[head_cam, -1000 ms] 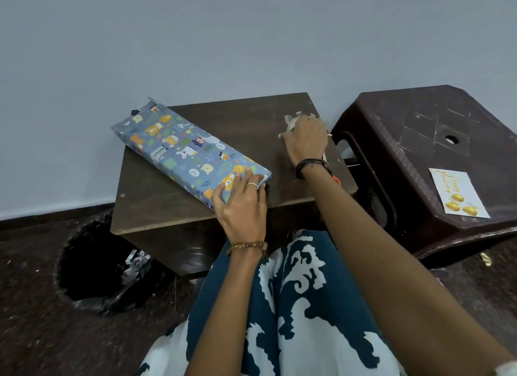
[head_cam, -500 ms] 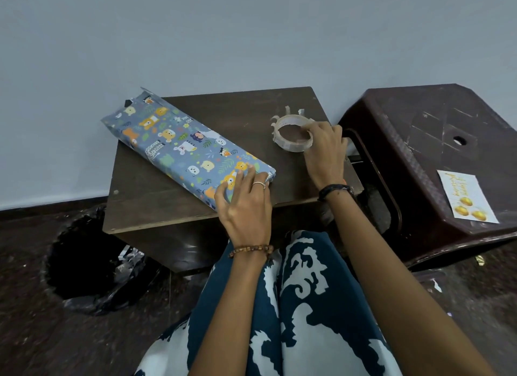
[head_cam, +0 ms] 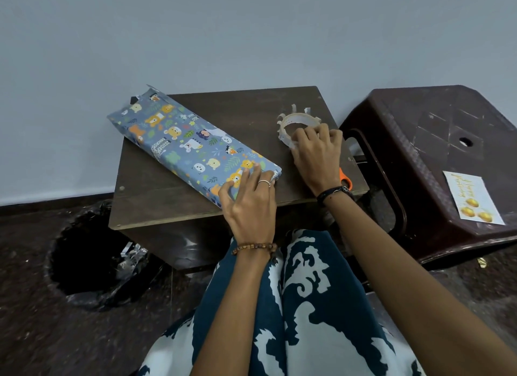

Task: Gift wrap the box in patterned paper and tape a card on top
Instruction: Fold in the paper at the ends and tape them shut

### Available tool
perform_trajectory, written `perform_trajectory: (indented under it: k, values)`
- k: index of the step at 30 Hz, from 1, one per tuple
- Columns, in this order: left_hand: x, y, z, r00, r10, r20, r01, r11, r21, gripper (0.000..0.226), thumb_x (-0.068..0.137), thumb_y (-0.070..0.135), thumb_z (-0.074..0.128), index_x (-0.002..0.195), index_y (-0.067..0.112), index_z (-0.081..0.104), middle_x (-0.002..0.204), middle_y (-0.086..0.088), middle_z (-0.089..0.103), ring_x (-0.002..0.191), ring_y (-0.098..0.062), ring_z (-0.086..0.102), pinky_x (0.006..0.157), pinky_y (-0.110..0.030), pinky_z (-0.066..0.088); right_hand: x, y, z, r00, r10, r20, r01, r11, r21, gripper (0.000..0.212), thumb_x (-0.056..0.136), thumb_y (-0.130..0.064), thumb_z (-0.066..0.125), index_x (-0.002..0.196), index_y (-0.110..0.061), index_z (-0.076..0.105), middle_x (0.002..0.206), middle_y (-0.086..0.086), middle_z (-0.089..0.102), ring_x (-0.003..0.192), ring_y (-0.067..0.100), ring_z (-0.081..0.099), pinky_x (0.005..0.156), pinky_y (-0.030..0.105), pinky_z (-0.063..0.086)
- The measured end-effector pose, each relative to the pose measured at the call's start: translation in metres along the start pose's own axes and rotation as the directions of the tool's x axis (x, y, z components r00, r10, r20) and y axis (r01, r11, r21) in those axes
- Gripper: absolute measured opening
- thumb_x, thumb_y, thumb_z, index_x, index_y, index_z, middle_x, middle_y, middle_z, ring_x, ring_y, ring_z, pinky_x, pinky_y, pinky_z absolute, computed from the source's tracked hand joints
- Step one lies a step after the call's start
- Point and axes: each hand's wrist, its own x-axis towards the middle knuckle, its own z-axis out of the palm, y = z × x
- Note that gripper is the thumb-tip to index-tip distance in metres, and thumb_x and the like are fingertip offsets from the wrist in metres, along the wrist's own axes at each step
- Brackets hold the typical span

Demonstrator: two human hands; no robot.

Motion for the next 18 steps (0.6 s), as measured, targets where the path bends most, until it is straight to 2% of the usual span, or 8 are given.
perform_trajectory:
  k: [2, 5, 9, 12, 15, 18]
  values:
    - [0.0, 0.0, 0.001, 1.0, -0.002, 0.0, 0.002, 1.0, -0.001, 0.006, 0.083, 0.023, 0.065, 0.087, 0.021, 0.068, 0.105, 0.004, 0.07, 0.104, -0.013, 0.065, 0.089, -0.034, 0.031, -0.002, 0.002, 0.0, 1.0, -0.02, -0.009, 0.019, 1.0, -0.022, 0.013, 0.081, -0.017, 0.053, 0.067, -0.017, 0.054, 0.062, -0.001, 0.057, 0.07, 0.023, 0.053, 0.07, 0.032, 0.027]
    - [0.0, 0.001, 0.001, 1.0, -0.008, -0.009, 0.008, 1.0, 0.007, 0.006, 0.083, 0.024, 0.063, 0.086, 0.021, 0.068, 0.105, 0.005, 0.071, 0.103, -0.012, 0.065, 0.088, -0.034, 0.032, -0.004, 0.001, 0.001, 0.999, -0.038, -0.003, 0.037, 0.998, -0.049, 0.013, 0.082, -0.015, 0.053, 0.069, -0.017, 0.055, 0.059, -0.001, 0.057, 0.068, 0.023, 0.053, 0.069, 0.033, 0.027]
    - [-0.001, 0.002, 0.001, 1.0, -0.004, -0.013, 0.004, 1.0, 0.011, 0.015, 0.086, 0.026, 0.054, 0.086, 0.021, 0.068, 0.104, 0.005, 0.071, 0.103, -0.012, 0.065, 0.088, -0.033, 0.032, -0.001, -0.002, -0.001, 0.995, -0.07, 0.069, 0.074, 0.996, -0.058, 0.015, 0.081, -0.015, 0.046, 0.069, -0.018, 0.054, 0.054, 0.0, 0.053, 0.062, 0.024, 0.051, 0.065, 0.033, 0.039]
    - [0.0, 0.002, 0.001, 1.0, 0.001, -0.026, -0.001, 1.0, 0.007, 0.015, 0.086, 0.026, 0.054, 0.086, 0.02, 0.069, 0.103, 0.004, 0.071, 0.101, -0.013, 0.066, 0.088, -0.034, 0.032, 0.002, -0.002, -0.003, 0.986, -0.109, 0.122, 0.117, 0.991, -0.063, 0.016, 0.081, -0.016, 0.044, 0.069, -0.018, 0.054, 0.052, 0.0, 0.053, 0.061, 0.023, 0.05, 0.064, 0.032, 0.042]
    - [0.0, 0.001, 0.001, 1.0, 0.001, -0.018, -0.001, 1.0, 0.009, 0.013, 0.085, 0.025, 0.057, 0.087, 0.021, 0.068, 0.104, 0.004, 0.071, 0.102, -0.013, 0.065, 0.089, -0.034, 0.032, 0.005, 0.0, -0.006, 0.979, -0.143, 0.145, 0.154, 0.986, -0.068, 0.01, 0.077, -0.016, 0.055, 0.067, -0.019, 0.055, 0.05, 0.0, 0.053, 0.059, 0.023, 0.051, 0.063, 0.034, 0.043]
    - [-0.001, 0.0, 0.002, 1.0, 0.001, -0.022, -0.001, 1.0, 0.013, 0.008, 0.082, 0.023, 0.063, 0.087, 0.02, 0.069, 0.103, 0.004, 0.071, 0.101, -0.012, 0.066, 0.089, -0.033, 0.031, 0.012, -0.003, -0.014, 0.97, -0.153, 0.188, 0.174, 0.98, -0.1, 0.014, 0.064, -0.007, 0.066, 0.064, -0.018, 0.058, 0.044, 0.001, 0.051, 0.054, 0.024, 0.05, 0.066, 0.034, 0.041]
